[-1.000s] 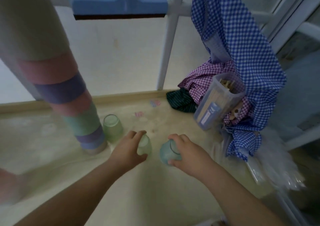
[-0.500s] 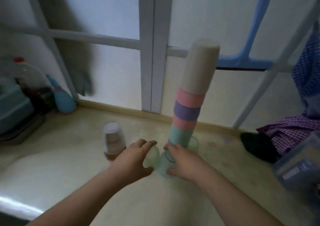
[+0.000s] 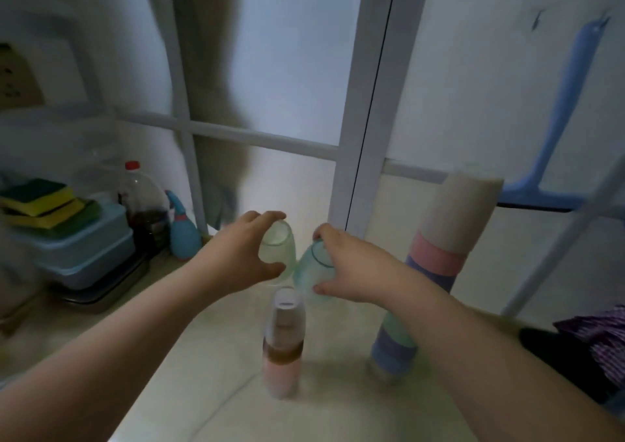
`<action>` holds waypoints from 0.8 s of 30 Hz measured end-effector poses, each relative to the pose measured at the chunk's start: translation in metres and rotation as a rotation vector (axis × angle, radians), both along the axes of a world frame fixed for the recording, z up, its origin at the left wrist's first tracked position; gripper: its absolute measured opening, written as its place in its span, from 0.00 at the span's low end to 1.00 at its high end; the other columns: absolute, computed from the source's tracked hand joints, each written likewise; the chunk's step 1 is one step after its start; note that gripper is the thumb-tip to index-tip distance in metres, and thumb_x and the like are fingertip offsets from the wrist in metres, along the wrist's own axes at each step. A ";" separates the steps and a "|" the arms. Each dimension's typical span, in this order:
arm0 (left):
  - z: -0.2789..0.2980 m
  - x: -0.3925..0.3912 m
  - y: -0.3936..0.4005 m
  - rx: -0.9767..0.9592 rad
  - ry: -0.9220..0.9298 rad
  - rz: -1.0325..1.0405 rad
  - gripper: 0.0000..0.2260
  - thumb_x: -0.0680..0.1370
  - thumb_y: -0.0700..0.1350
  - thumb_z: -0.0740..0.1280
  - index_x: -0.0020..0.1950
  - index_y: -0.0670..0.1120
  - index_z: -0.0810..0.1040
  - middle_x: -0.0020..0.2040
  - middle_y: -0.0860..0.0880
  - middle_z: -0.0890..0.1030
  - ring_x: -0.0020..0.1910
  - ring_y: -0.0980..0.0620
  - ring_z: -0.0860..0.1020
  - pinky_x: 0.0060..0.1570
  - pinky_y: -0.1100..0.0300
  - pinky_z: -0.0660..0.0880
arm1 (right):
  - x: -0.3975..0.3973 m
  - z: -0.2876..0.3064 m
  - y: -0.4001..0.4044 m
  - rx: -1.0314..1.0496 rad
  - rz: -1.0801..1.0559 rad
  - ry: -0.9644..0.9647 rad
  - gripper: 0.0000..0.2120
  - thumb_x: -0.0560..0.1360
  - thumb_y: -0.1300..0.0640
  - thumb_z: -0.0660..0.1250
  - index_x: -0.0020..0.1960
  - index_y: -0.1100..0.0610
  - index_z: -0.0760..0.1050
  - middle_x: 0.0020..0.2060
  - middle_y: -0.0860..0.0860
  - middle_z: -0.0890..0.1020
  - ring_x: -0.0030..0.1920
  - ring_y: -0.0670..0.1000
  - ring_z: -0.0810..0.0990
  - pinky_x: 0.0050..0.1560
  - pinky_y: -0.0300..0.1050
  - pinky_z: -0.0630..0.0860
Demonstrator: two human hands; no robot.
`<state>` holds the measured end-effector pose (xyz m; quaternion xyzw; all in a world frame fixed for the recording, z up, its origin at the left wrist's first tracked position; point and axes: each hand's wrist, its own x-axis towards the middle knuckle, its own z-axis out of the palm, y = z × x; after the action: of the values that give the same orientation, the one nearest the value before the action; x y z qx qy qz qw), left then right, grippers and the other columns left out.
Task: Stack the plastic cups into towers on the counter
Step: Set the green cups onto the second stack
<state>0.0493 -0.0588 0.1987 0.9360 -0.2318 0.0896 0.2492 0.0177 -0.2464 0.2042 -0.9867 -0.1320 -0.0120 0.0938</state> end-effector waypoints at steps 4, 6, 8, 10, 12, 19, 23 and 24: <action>-0.009 0.007 0.027 0.004 0.057 0.073 0.34 0.68 0.50 0.73 0.69 0.55 0.61 0.67 0.49 0.71 0.61 0.48 0.73 0.59 0.54 0.72 | 0.011 -0.008 0.025 -0.039 0.033 0.039 0.32 0.66 0.49 0.72 0.64 0.51 0.59 0.58 0.54 0.73 0.52 0.58 0.77 0.49 0.52 0.76; -0.016 0.010 0.038 0.009 0.085 0.089 0.34 0.68 0.50 0.74 0.69 0.55 0.62 0.67 0.49 0.71 0.61 0.48 0.73 0.59 0.54 0.72 | 0.017 -0.018 0.034 -0.047 0.035 0.083 0.32 0.66 0.51 0.72 0.65 0.51 0.60 0.58 0.54 0.73 0.53 0.59 0.77 0.47 0.50 0.74; -0.022 0.012 0.047 0.019 0.101 0.098 0.34 0.67 0.50 0.74 0.69 0.56 0.61 0.67 0.49 0.71 0.61 0.48 0.73 0.60 0.54 0.72 | 0.022 -0.031 0.040 -0.045 0.026 0.130 0.33 0.66 0.51 0.72 0.66 0.51 0.60 0.59 0.54 0.73 0.54 0.59 0.77 0.48 0.51 0.75; -0.030 0.014 0.055 0.017 0.128 0.107 0.36 0.67 0.50 0.74 0.70 0.55 0.59 0.67 0.49 0.71 0.62 0.49 0.73 0.60 0.55 0.71 | 0.027 -0.042 0.043 -0.036 0.019 0.175 0.34 0.67 0.51 0.73 0.67 0.51 0.60 0.63 0.53 0.73 0.58 0.58 0.75 0.53 0.51 0.75; -0.036 0.016 0.061 -0.003 0.153 0.121 0.35 0.66 0.50 0.75 0.68 0.54 0.60 0.65 0.48 0.73 0.59 0.49 0.74 0.56 0.56 0.72 | 0.030 -0.048 0.043 -0.009 0.009 0.220 0.36 0.67 0.50 0.74 0.69 0.51 0.60 0.66 0.52 0.71 0.62 0.56 0.73 0.57 0.48 0.72; -0.037 0.024 0.060 -0.038 0.153 0.095 0.30 0.66 0.49 0.75 0.63 0.52 0.64 0.61 0.48 0.75 0.51 0.54 0.71 0.48 0.61 0.70 | 0.029 -0.052 0.042 0.086 -0.012 0.249 0.38 0.66 0.50 0.75 0.71 0.47 0.59 0.69 0.49 0.69 0.65 0.53 0.71 0.60 0.45 0.70; -0.022 0.026 0.048 -0.084 0.082 0.082 0.32 0.67 0.49 0.75 0.66 0.51 0.64 0.65 0.48 0.73 0.56 0.51 0.72 0.53 0.58 0.71 | 0.027 -0.051 0.039 0.130 -0.033 0.271 0.43 0.66 0.49 0.75 0.73 0.49 0.55 0.71 0.50 0.67 0.67 0.53 0.70 0.64 0.49 0.71; -0.018 0.026 0.045 -0.092 0.065 0.078 0.32 0.67 0.49 0.75 0.67 0.51 0.64 0.65 0.48 0.72 0.58 0.50 0.72 0.55 0.57 0.71 | 0.026 -0.050 0.037 0.137 -0.042 0.268 0.43 0.65 0.48 0.75 0.73 0.51 0.55 0.70 0.51 0.67 0.67 0.53 0.70 0.64 0.50 0.71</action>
<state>0.0758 -0.0135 0.1804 0.9344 -0.1825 0.0791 0.2957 0.0436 -0.2091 0.1541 -0.9733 -0.0966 0.1091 0.1776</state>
